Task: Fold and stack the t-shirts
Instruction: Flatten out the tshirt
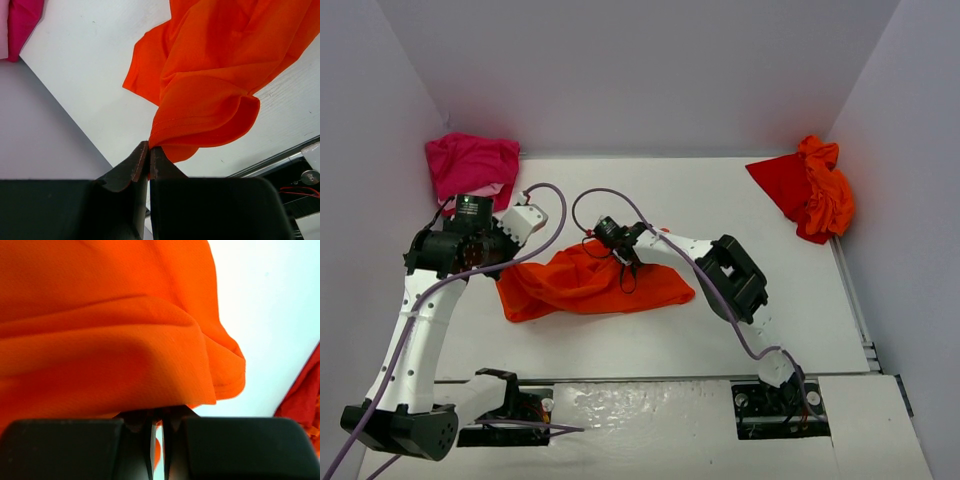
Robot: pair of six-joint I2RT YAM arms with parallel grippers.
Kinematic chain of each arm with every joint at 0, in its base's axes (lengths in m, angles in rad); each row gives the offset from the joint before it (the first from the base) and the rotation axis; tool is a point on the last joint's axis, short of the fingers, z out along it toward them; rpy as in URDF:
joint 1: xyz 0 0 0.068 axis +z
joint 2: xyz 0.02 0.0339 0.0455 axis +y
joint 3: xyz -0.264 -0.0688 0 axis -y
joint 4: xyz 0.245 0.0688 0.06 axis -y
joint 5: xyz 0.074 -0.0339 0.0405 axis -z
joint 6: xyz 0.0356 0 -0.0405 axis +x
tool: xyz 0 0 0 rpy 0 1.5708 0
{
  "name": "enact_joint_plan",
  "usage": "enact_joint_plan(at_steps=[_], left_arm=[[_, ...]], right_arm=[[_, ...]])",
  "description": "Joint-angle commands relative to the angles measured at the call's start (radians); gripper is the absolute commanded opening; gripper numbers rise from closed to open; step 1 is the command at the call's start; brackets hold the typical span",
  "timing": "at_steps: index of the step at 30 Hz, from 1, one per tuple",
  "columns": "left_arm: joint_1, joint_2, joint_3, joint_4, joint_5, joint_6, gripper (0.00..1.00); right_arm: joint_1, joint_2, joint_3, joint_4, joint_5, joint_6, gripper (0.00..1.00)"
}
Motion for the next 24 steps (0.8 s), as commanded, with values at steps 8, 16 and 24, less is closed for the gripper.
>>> enact_joint_plan(at_steps=[8, 16, 24], left_arm=[[-0.003, 0.001, 0.252, 0.211, -0.17, -0.066, 0.0], [-0.005, 0.081, 0.539, 0.457, -0.531, -0.051, 0.0], [-0.002, 0.017, 0.593, 0.481, -0.517, -0.078, 0.0]], right_arm=[[-0.162, -0.388, 0.099, 0.011, 0.151, -0.163, 0.0], [-0.303, -0.55, 0.298, 0.075, 0.114, -0.245, 0.0], [-0.32, -0.81, 0.113, 0.152, -0.079, -0.224, 0.0]])
